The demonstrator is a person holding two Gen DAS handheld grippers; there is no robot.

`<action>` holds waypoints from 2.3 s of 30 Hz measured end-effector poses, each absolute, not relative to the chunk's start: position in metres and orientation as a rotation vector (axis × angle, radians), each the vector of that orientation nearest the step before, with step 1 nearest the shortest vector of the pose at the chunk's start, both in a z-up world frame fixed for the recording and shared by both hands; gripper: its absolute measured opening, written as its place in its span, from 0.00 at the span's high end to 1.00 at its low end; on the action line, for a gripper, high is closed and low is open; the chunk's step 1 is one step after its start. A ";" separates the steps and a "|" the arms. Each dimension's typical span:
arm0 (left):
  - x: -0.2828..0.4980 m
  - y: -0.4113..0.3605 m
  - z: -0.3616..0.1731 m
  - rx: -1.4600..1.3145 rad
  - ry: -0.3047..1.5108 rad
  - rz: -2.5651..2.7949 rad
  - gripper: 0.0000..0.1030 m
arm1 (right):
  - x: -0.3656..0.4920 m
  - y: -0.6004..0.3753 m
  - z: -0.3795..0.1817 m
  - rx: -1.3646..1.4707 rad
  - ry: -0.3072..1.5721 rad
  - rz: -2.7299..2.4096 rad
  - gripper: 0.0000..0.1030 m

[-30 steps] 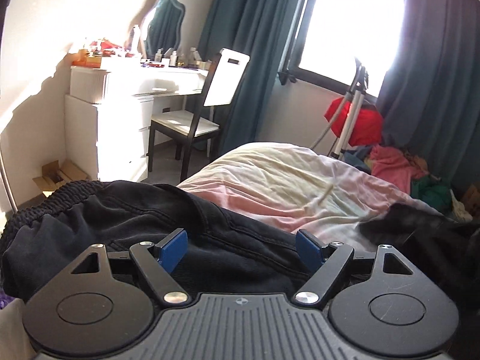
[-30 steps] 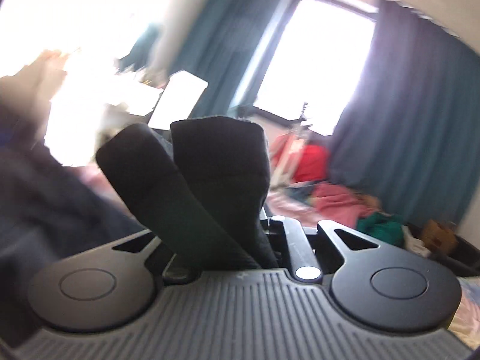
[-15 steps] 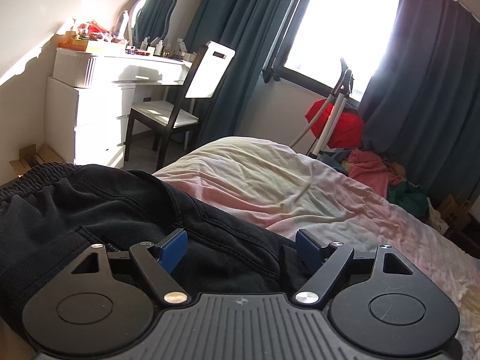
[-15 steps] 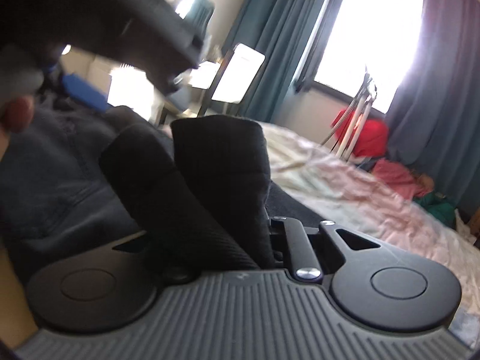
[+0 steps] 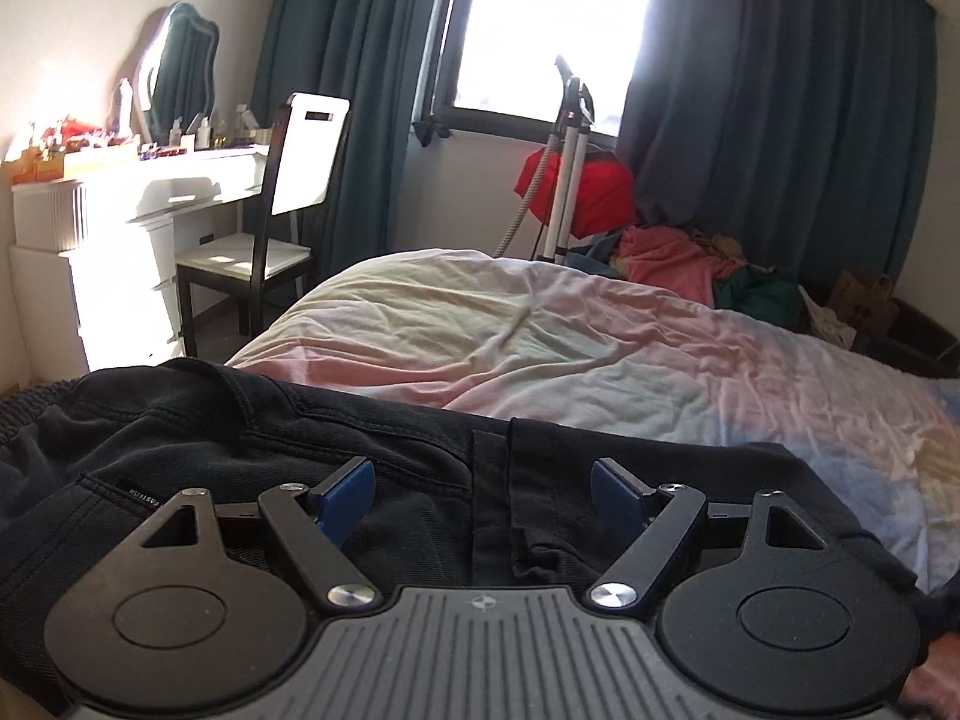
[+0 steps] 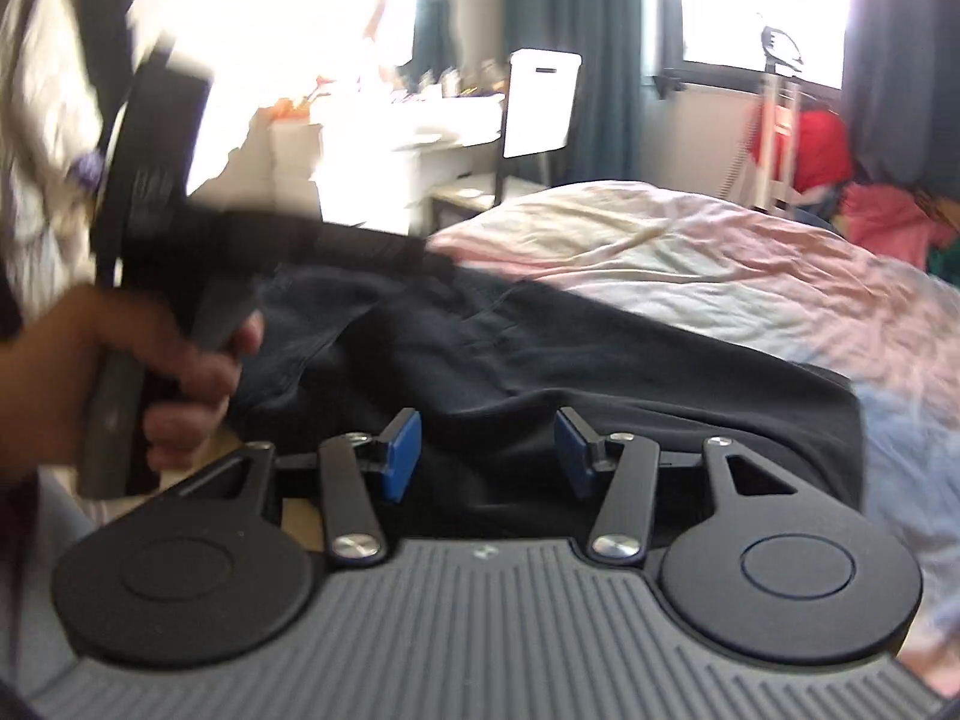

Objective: Fold clothes

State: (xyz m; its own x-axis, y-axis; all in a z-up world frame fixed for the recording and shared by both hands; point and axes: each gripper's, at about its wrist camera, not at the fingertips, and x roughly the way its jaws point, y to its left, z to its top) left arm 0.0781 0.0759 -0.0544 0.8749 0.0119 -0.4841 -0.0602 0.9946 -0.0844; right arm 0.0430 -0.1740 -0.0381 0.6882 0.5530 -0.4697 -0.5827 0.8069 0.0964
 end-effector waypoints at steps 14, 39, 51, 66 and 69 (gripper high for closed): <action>0.074 0.048 -0.083 0.079 0.608 0.088 0.22 | 0.097 -0.231 -0.101 0.142 0.685 0.275 0.62; 0.049 0.090 -0.058 -0.163 0.626 0.120 0.19 | 0.082 -0.235 -0.098 0.151 0.669 0.278 0.62; 0.002 0.246 -0.051 -0.817 0.786 0.481 0.19 | 0.084 -0.235 -0.097 0.170 0.669 0.266 0.61; -0.018 0.299 -0.094 -1.191 0.603 0.419 0.11 | 0.080 -0.235 -0.096 0.156 0.663 0.262 0.61; -0.021 0.298 -0.087 -1.241 0.459 0.295 0.09 | 0.079 -0.235 -0.095 0.161 0.657 0.257 0.61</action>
